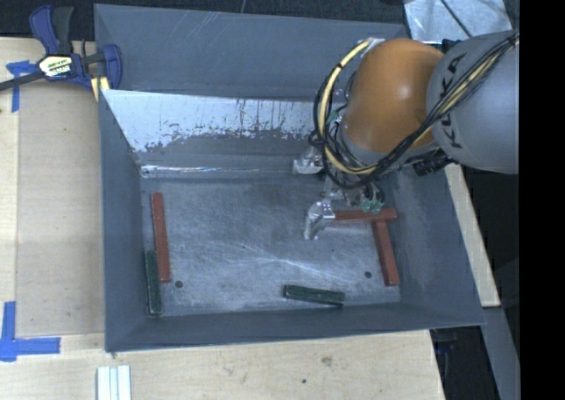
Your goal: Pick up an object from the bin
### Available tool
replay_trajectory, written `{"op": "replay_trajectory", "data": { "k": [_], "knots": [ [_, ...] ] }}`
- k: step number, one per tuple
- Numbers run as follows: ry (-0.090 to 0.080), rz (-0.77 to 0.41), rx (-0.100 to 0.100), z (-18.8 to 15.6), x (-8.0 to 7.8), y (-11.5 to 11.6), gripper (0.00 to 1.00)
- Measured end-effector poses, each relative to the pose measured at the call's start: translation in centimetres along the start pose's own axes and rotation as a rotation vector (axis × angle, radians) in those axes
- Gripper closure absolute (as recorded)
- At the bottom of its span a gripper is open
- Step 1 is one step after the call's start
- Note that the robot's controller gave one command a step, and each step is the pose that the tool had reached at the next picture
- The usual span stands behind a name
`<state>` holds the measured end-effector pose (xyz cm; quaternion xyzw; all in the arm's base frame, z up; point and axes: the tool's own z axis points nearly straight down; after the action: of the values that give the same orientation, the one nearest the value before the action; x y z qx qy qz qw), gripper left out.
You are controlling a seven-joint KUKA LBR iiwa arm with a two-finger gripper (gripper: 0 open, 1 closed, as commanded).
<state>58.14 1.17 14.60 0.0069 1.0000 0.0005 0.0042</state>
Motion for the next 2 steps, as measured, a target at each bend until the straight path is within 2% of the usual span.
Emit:
{"op": "replay_trajectory", "data": {
  "k": [1,2],
  "knots": [
    [0.009,0.04,0.001,0.5,-1.2,-6.2,0.0],
    [0.006,0.074,0.001,0.3,-0.1,-7.2,0.0]
  ]
}}
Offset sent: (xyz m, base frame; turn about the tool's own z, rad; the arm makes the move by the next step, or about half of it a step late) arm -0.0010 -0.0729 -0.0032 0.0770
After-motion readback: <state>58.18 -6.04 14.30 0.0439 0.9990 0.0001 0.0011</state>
